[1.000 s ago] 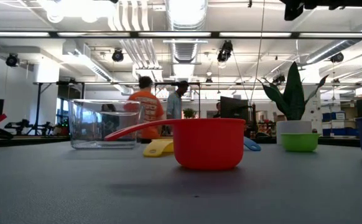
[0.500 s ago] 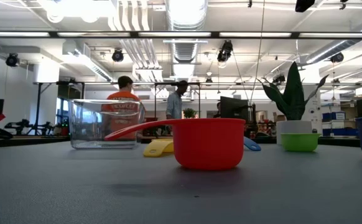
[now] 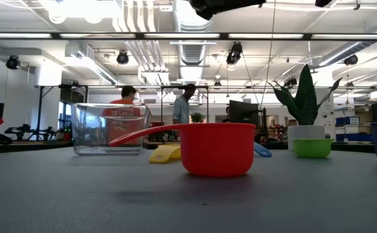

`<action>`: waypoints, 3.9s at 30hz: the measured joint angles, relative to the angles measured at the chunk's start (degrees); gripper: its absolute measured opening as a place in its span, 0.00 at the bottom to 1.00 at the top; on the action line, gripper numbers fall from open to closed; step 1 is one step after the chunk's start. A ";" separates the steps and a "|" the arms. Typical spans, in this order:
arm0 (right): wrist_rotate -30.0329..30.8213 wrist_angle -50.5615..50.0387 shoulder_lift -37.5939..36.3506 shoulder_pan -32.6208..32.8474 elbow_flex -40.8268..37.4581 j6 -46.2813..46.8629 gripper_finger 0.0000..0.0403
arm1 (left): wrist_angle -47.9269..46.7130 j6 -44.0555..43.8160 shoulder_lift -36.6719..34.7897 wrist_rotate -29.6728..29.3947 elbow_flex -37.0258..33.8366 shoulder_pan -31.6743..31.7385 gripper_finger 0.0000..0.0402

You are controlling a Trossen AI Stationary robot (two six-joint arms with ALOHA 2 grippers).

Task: Nest measuring cups in basket
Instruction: Stack the orange measuring cup on top of the violet measuring cup

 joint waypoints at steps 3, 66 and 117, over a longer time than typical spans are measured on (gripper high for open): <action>-0.01 0.02 0.00 0.00 0.00 -0.01 0.02 | 0.22 0.00 1.32 0.67 1.22 0.51 0.11; -2.88 -2.74 -5.70 0.00 -1.53 -0.98 0.02 | -29.18 9.38 9.58 -9.06 16.78 9.60 0.63; -2.32 -4.30 -5.68 -0.02 -1.53 -1.25 0.02 | -34.58 10.03 20.07 -0.55 16.80 32.54 0.36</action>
